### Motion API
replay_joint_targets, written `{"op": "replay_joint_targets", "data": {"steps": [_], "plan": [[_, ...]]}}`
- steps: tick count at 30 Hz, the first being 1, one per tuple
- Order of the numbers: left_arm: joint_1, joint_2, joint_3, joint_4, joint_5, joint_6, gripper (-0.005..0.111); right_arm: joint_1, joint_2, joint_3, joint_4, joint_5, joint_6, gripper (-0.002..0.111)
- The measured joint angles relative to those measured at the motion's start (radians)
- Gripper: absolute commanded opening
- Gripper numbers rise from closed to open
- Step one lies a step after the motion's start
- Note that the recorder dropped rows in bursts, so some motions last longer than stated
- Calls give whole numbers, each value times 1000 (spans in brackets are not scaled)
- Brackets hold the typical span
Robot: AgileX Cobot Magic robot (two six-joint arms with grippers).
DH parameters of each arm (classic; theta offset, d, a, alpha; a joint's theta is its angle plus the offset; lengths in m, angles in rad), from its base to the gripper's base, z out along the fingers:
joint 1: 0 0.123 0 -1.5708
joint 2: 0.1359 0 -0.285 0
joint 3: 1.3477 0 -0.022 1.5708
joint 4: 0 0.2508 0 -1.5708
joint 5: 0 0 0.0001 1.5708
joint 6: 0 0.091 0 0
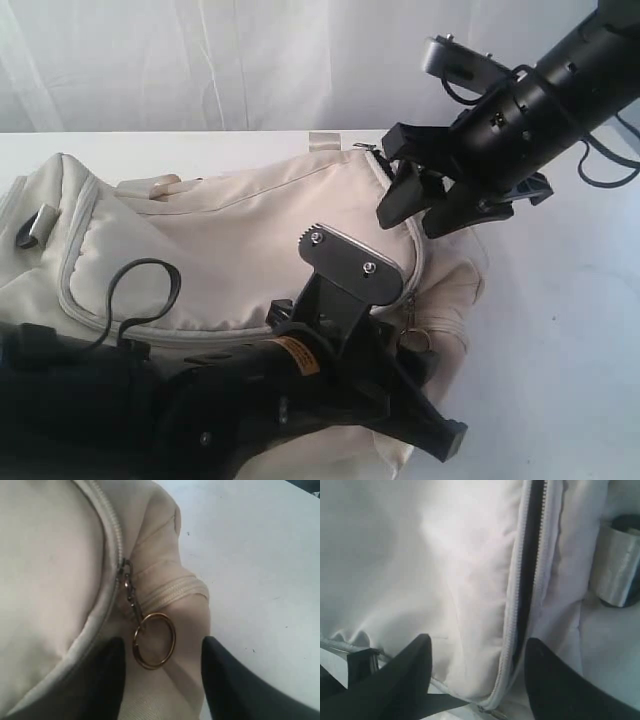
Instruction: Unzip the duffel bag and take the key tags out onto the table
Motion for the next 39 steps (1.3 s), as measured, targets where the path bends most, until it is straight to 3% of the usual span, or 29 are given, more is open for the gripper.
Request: {"op": "replay_joint_targets", "data": {"steps": [10,16,19,22,23,28,36,39], "plan": [[0,13,0,10,-2,-4,51,0,59,0,20,6,0,53],[0,59,-11,114,-28,-124,49,0,67,0,34,10,0,37],[0,75,-42,128,-30,-134,31,0,67,0,36,10,0,35],[0,85,-46,130,-30,-136,3,0,67,0,36,12,0,35],[0,86,-46,130,-30,-136,0,0,67,0,36,14,0,35],[0,80,-46,130,-7,-136,0,0,67,0,36,16,0,35],[0,-3,-46,130,162,-53,0,0,67,0,36,18,0,35],[0,-15,-46,130,178,-37,9,0,67,0,36,18,0,35]]}}
